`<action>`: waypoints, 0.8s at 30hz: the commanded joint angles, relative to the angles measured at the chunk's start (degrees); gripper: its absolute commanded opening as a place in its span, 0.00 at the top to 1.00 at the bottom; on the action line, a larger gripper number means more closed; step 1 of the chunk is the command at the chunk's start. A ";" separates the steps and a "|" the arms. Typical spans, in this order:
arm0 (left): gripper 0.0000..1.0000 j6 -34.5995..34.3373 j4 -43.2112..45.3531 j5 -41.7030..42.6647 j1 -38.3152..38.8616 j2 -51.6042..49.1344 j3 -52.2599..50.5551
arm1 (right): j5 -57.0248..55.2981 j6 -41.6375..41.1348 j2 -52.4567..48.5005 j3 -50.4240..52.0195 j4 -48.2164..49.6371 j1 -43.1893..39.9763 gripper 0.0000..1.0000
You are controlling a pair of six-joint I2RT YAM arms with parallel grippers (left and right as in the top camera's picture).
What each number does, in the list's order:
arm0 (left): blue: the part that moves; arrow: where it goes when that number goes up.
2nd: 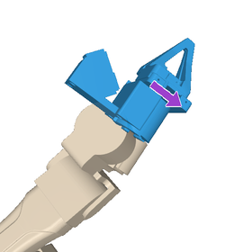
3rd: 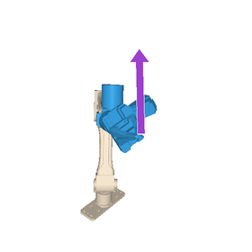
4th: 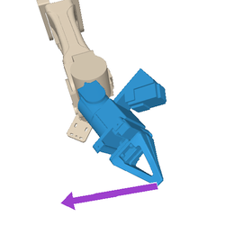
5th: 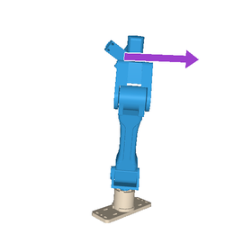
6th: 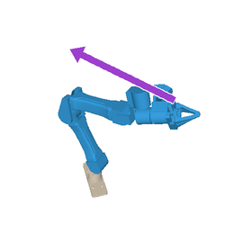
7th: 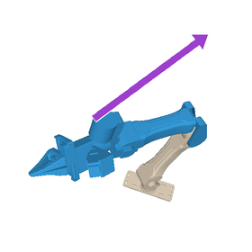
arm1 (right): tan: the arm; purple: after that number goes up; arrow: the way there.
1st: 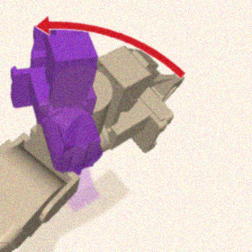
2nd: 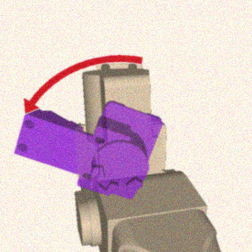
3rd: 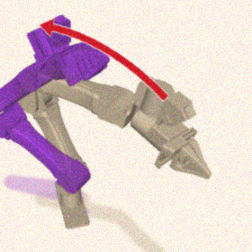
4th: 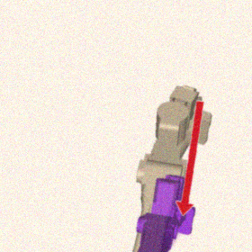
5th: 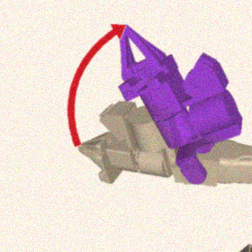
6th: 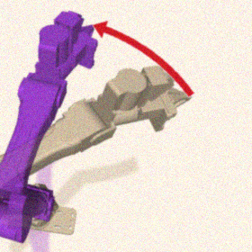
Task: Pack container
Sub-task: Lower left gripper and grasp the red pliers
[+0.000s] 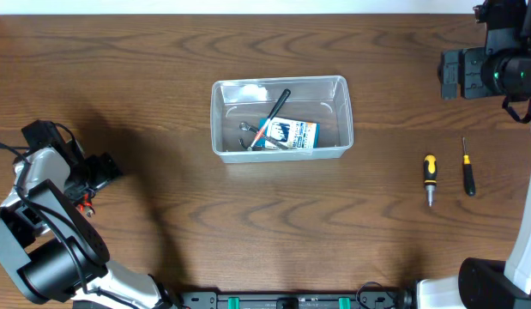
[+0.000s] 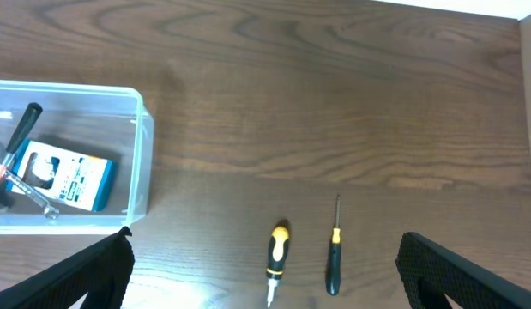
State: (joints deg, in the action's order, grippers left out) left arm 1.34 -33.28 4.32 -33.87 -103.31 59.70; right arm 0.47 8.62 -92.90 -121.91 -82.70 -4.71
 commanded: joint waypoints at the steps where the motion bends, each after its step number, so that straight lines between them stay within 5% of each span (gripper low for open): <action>1: 0.04 0.57 0.90 -0.72 -0.13 -0.17 -0.42 | 0.39 0.90 -0.02 0.15 -0.26 -0.24 0.01; 12: 0.53 0.57 0.96 -0.90 -0.13 -0.20 -0.42 | 0.39 0.87 -0.02 0.15 -0.33 -0.24 0.01; 24: 0.72 0.57 0.57 -0.90 -0.13 -0.20 -0.42 | 0.39 0.90 -0.02 0.15 -0.33 -0.24 0.01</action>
State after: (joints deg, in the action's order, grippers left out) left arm 1.76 -32.56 3.88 -33.87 -103.31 59.70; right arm 0.47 8.62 -92.90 -121.91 -82.91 -4.71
